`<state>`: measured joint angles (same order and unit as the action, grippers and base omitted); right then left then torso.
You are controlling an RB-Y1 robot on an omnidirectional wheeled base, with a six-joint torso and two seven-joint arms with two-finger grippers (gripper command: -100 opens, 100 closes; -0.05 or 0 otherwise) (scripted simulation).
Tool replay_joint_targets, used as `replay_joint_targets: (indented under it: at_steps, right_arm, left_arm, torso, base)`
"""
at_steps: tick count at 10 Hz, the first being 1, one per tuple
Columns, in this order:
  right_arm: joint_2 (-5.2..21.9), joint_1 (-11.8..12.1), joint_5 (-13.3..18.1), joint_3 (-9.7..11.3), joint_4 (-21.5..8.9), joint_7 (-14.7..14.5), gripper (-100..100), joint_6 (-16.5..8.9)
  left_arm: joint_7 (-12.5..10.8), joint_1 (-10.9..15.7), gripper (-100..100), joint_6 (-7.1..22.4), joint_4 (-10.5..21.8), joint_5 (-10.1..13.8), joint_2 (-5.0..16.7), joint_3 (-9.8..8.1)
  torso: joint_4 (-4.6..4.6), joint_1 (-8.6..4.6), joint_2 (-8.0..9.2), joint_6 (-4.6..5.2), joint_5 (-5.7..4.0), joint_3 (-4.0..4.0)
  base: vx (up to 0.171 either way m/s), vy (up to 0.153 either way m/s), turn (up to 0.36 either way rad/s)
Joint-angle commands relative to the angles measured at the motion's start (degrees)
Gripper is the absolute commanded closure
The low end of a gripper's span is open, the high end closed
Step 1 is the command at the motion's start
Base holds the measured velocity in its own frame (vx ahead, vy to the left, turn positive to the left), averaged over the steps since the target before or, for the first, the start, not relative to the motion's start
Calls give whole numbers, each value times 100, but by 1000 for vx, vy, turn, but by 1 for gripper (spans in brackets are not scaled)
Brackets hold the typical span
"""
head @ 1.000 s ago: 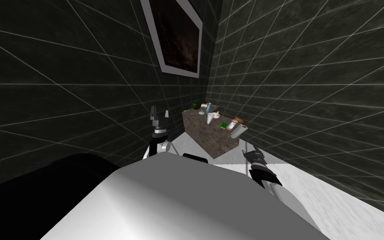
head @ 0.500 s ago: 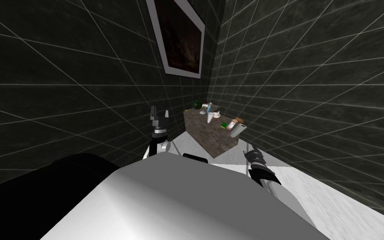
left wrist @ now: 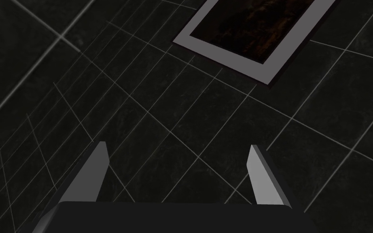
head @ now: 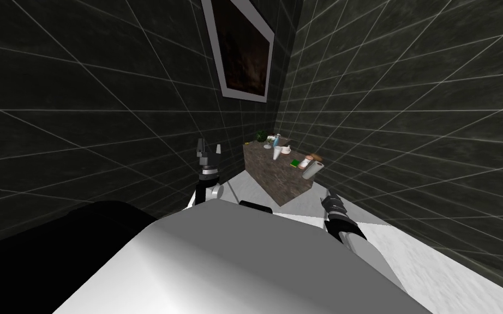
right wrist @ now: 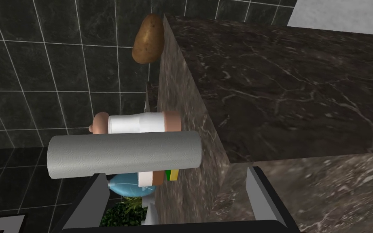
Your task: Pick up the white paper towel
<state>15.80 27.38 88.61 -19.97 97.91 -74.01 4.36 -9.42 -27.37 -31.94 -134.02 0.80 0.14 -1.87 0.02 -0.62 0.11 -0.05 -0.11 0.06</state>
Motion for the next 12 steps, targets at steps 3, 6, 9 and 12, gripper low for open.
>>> replay_joint_targets:
  at_steps: [3, 6, 9, 12]
  right_arm:
    - [17, -110, 458, 11, -121, -114, -100, -85]
    - [20, -211, 858, 15, -224, -211, -100, -161]
    - [15, -319, 1290, 19, -328, -310, -100, -238]
    - [3, -434, 1721, 22, -434, -410, -100, -315]
  left_arm:
    - [0, 0, 0, 0, 0, 0, 0, 0]
    - [0, -1, 0, 0, 0, 0, 0, 0]
    - [0, -1, 0, 0, 0, 0, 0, 0]
    - [0, -1, 0, 0, 0, 0, 0, 0]
  torso:
    - [-2, 3, -9, -3, 1, -5]
    - [-6, 16, -29, 1, 3, -16]
    - [-3, 5, -16, 3, 1, -9]
    - [-4, 7, -19, 2, 1, -11]
  base:
    - [-59, -39, 84]
    - [-28, -14, 62]
    - [-65, -37, 76]
    - [-52, -34, 89]
